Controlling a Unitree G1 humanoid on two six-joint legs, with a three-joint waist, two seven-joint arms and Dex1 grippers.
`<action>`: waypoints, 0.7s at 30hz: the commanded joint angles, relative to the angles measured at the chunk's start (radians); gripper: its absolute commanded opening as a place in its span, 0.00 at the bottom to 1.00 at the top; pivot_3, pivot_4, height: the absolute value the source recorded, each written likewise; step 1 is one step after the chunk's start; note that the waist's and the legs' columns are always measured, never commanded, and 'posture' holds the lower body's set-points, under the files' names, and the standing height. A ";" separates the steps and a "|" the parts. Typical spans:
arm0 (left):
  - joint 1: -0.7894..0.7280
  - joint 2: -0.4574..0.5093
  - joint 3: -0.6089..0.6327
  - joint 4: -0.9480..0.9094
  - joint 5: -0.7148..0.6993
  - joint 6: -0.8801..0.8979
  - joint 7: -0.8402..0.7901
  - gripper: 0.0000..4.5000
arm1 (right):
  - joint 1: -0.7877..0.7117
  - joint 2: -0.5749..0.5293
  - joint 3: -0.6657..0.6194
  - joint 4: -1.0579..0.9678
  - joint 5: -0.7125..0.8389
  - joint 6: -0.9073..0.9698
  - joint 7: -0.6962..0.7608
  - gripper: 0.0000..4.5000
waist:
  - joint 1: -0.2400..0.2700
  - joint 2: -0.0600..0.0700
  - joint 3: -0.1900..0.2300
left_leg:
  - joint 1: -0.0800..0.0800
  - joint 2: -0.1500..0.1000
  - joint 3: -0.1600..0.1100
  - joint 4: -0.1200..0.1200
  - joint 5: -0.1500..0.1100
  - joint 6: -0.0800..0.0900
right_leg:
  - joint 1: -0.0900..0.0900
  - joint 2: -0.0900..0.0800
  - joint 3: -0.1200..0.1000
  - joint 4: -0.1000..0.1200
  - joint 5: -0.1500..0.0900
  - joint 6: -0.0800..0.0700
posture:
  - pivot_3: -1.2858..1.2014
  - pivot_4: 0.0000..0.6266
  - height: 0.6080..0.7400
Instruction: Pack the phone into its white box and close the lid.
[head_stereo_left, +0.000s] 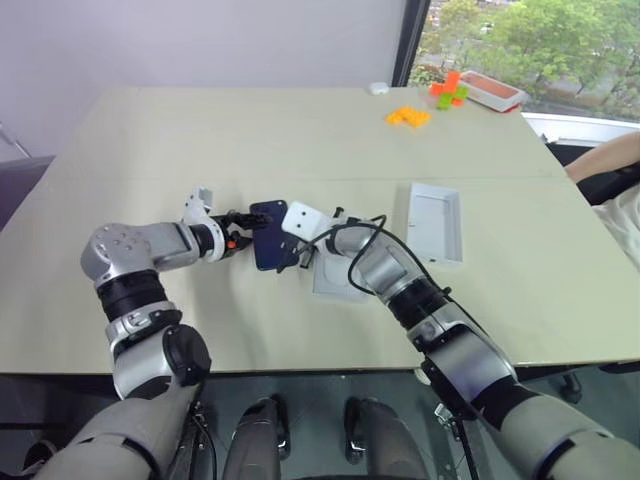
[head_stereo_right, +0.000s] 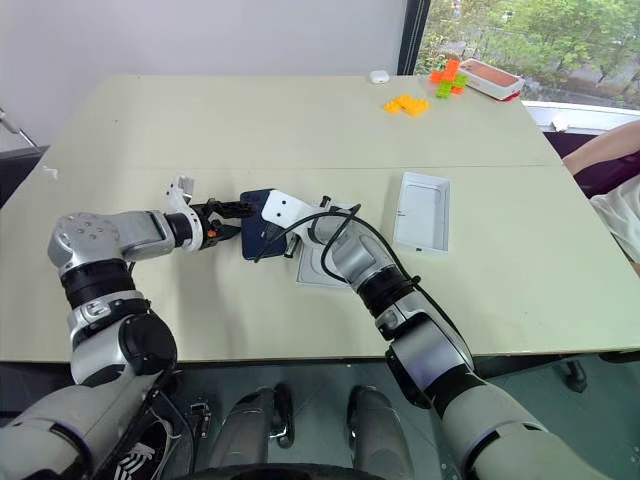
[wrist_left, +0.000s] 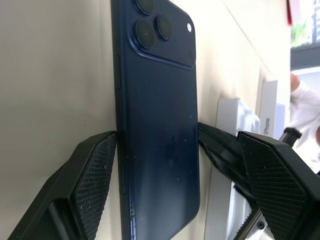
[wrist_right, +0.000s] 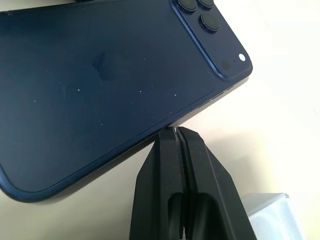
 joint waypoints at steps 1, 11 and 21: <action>0.001 -0.053 -0.022 -0.018 -0.002 0.018 0.014 0.90 | 0.003 0.038 0.026 -0.019 0.013 -0.018 0.025 0.01 | 0.000 0.000 0.000 | 0.000 0.000 0.000 0.000 0.000 0.000 | 0.001 0.000 0.000 0.000 0.000 0.000 | 0.52 0.24 1.00; -0.017 0.024 -0.020 -0.076 0.042 0.081 0.035 0.90 | 0.009 0.033 0.024 -0.023 0.011 -0.018 0.030 0.01 | -0.009 0.000 0.000 | 0.000 0.000 0.000 0.000 0.000 0.000 | 0.000 0.000 0.000 0.000 0.000 0.000 | 0.52 0.24 1.00; -0.045 0.059 0.008 -0.049 0.060 0.095 0.032 0.90 | 0.013 0.038 0.028 -0.024 0.007 -0.023 0.032 0.01 | -0.026 0.000 0.000 | 0.000 0.000 0.000 -0.001 0.000 0.000 | -0.001 0.001 0.000 0.000 0.001 0.003 | 0.52 0.24 1.00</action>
